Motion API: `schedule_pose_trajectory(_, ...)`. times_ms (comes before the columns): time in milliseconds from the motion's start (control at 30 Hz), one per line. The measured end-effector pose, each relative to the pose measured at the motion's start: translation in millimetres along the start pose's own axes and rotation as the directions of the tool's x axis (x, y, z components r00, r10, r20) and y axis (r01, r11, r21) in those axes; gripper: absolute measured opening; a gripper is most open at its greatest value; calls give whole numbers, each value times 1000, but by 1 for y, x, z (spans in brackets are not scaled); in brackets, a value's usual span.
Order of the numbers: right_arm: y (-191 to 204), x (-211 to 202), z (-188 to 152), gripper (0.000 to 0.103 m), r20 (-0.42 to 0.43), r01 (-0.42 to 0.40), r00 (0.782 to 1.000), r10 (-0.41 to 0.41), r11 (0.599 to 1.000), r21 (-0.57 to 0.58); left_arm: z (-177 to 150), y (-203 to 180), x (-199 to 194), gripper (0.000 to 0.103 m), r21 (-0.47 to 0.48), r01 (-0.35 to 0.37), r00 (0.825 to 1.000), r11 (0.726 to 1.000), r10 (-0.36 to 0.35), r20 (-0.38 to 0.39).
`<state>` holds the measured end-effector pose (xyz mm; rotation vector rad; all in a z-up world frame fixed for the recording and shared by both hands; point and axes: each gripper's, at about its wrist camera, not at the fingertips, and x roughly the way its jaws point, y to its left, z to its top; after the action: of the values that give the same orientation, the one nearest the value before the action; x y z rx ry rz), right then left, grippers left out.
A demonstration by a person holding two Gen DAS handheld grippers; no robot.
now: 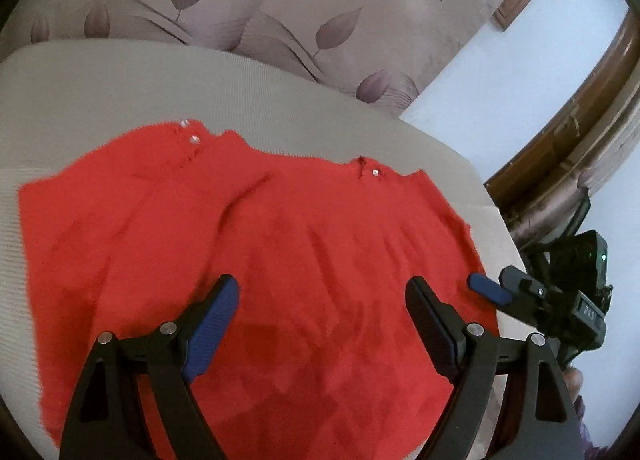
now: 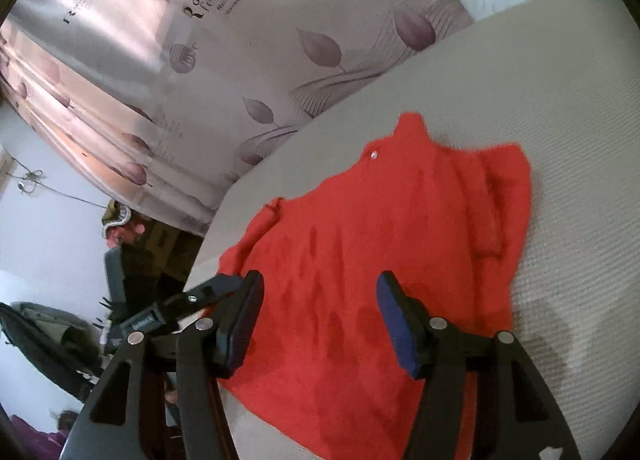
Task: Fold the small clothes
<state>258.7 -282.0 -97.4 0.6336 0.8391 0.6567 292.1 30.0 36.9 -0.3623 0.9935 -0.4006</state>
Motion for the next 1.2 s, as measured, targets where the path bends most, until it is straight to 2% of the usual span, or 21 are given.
schedule_pose_trajectory(67, -4, 2, -2, 57, -4, 0, 1000, 0, 1000, 1, 4, 9, 2, 85, -13, -28, 1000, 1000, 28, 13)
schedule_pose_trajectory(133, -6, 5, -5, 57, -13, 2, 1000, -2, 1000, 4, 9, 19, -7, 85, -46, -54, 997, 997, 57, 60)
schedule_pose_trajectory(167, -8, 6, -7, 57, -18, 1, 1000, -1, 1000, 3, 15, 28, -12, 85, -58, -117, 988, 991, 123, 98)
schedule_pose_trajectory(200, -9, 6, -9, 57, -20, 8, 1000, -8, 1000, 0, 22, 37, -19, 85, -65, -227, 962, 972, 234, 140)
schedule_pose_trajectory(233, -10, 7, -9, 57, -22, 18, 1000, -19, 1000, -1, 25, 45, -20, 85, -70, -281, 944, 957, 289, 159)
schedule_pose_trajectory(300, -18, 7, -11, 56, -23, 18, 1000, -18, 1000, 15, 32, 69, -36, 85, -116, -404, 881, 908, 420, 220)
schedule_pose_trajectory(333, -21, 7, -11, 56, -20, 10, 1000, -10, 1000, 26, 33, 80, -42, 85, -140, -428, 860, 893, 450, 239)
schedule_pose_trajectory(367, -23, 6, -12, 56, -14, 4, 1000, -3, 999, 32, 34, 89, -48, 85, -168, -434, 852, 885, 464, 243)
schedule_pose_trajectory(400, -24, 6, -12, 56, -13, 0, 1000, 1, 999, 32, 33, 101, -55, 85, -203, -402, 864, 893, 443, 240)
schedule_pose_trajectory(433, -24, 6, -13, 56, -11, -2, 1000, 3, 1000, 30, 30, 111, -63, 85, -238, -326, 893, 915, 381, 241)
schedule_pose_trajectory(467, -23, 5, -13, 56, -9, -6, 1000, 6, 1000, 25, 27, 117, -69, 85, -258, -288, 903, 922, 352, 248)
schedule_pose_trajectory(533, -22, 1, -14, 56, -1, -15, 1000, 15, 1000, 19, 20, 114, -74, 85, -233, -317, 896, 919, 371, 246)
schedule_pose_trajectory(633, -20, -12, -13, 58, 35, -17, 999, 16, 1000, 22, -3, 105, -75, 85, -162, -314, 919, 936, 342, 195)
schedule_pose_trajectory(700, -24, -31, -15, 58, 86, -15, 996, 12, 999, 38, -22, 100, -76, 85, -142, -280, 940, 949, 301, 160)
schedule_pose_trajectory(833, -32, -55, -25, 58, 109, 48, 993, -52, 998, 45, -47, 92, -62, 85, -104, -263, 955, 959, 274, 111)
schedule_pose_trajectory(933, -34, -59, -35, 58, 79, 93, 992, -96, 995, 38, -55, 83, -55, 85, -50, -324, 940, 945, 327, 100)
schedule_pose_trajectory(1067, -34, -58, -50, 58, 37, 133, 990, -133, 991, 16, -57, 78, -52, 85, -13, -344, 934, 939, 343, 95)
schedule_pose_trajectory(1100, -35, -58, -53, 54, 29, 122, 992, -123, 992, 18, -58, 78, -50, 85, -3, -349, 934, 937, 348, 81)
schedule_pose_trajectory(1167, -33, -59, -59, 38, 15, 104, 994, -104, 994, 13, -59, 74, -48, 85, 32, -369, 928, 929, 367, 64)
schedule_pose_trajectory(1200, -31, -58, -61, 24, 2, 116, 993, -116, 993, 2, -59, 73, -48, 85, 50, -375, 926, 926, 372, 61)
